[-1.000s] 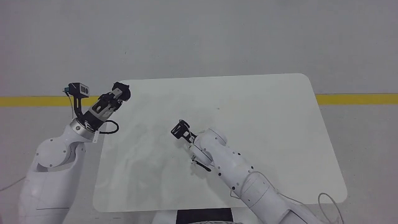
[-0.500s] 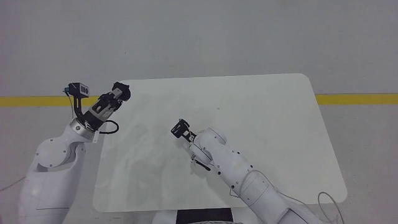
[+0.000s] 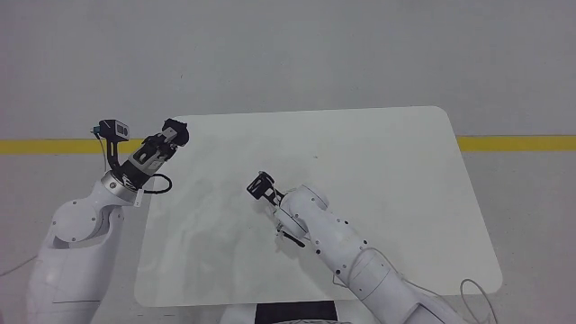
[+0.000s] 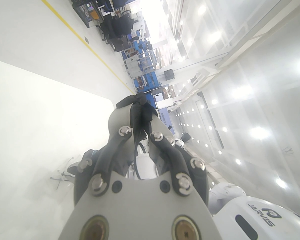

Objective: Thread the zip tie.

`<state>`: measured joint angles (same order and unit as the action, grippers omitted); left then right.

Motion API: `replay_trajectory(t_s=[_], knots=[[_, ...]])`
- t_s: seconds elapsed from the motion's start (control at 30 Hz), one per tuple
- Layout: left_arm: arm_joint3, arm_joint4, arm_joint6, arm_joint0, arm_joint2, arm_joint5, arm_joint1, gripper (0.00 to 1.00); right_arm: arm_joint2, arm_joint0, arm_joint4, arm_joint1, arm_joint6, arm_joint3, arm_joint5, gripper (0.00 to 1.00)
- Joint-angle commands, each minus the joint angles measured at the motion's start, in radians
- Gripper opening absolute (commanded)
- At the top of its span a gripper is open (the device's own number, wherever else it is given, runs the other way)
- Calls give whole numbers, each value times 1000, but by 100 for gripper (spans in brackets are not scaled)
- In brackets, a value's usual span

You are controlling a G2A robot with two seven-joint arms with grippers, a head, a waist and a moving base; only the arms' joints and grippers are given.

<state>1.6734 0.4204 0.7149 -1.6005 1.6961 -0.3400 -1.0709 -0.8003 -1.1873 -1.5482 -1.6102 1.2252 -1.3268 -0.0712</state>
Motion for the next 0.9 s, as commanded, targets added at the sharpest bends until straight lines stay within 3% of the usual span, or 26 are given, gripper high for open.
replay_trajectory(t_s=[0.0, 0.23, 0.53, 0.87], knots=[[0, 0, 0, 0, 0, 0, 0, 0, -1, 0, 2, 0, -1, 5, -1, 14], [0, 0, 0, 0, 0, 0, 0, 0, -1, 6, 10, -2, -8, 29, 0, 13], [0, 0, 0, 0, 0, 0, 0, 0, 6, 14, 9, -6, -9, 47, 12, 0], [0, 0, 0, 0, 0, 0, 0, 0, -5, -7, -5, 1, 32, -31, -1, 0]])
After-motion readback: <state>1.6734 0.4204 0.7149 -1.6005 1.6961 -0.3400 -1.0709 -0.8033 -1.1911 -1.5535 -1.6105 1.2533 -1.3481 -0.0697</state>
